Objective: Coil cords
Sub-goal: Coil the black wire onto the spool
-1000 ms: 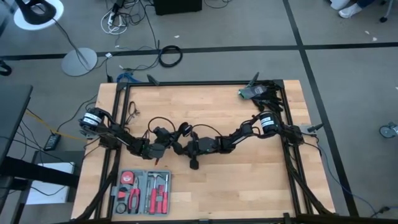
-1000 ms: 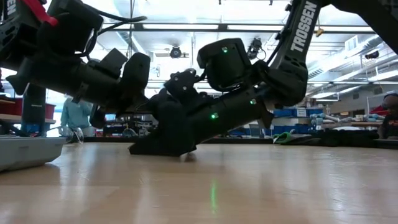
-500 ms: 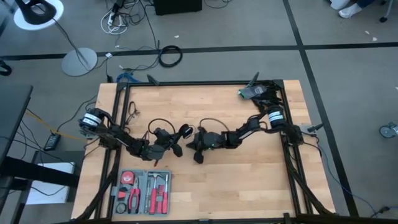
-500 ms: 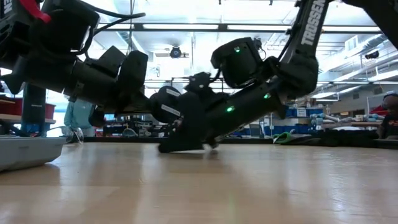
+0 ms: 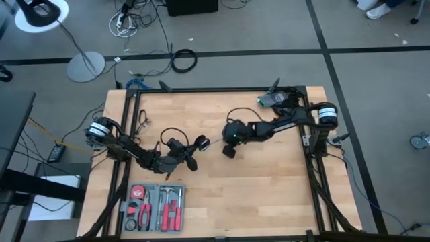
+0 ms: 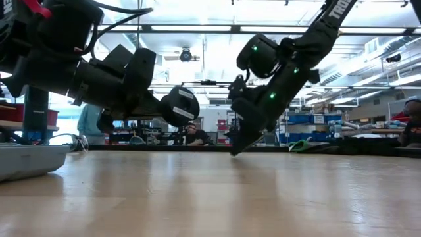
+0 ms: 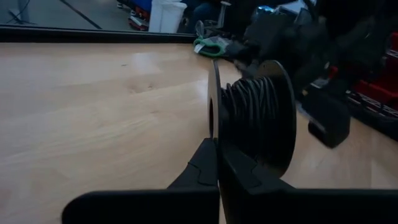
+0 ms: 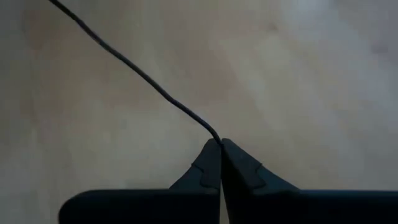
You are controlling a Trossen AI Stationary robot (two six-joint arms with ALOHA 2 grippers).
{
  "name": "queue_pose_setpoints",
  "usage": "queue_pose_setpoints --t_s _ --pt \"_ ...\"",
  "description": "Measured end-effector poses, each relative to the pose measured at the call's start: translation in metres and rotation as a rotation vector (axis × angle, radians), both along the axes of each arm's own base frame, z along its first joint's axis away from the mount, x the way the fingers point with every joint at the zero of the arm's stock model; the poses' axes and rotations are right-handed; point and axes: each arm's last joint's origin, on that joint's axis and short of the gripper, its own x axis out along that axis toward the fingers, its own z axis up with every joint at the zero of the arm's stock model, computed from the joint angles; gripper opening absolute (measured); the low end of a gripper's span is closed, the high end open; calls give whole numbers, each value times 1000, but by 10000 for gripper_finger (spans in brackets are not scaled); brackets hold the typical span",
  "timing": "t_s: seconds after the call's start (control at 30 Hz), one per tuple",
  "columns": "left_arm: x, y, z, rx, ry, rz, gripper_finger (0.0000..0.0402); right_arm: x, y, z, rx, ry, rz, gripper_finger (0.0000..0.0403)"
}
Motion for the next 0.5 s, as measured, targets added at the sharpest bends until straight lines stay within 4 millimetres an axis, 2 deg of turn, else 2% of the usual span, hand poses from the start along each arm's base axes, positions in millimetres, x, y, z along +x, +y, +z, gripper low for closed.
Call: queue_pose_setpoints --t_s 0.2,0.5 --pt "0 0 -1 5 9 -1 0 -8 -5 16 -32 23 -20 0" --pt "-4 0 -11 13 126 -44 0 6 -5 32 -17 -149 -23 0"
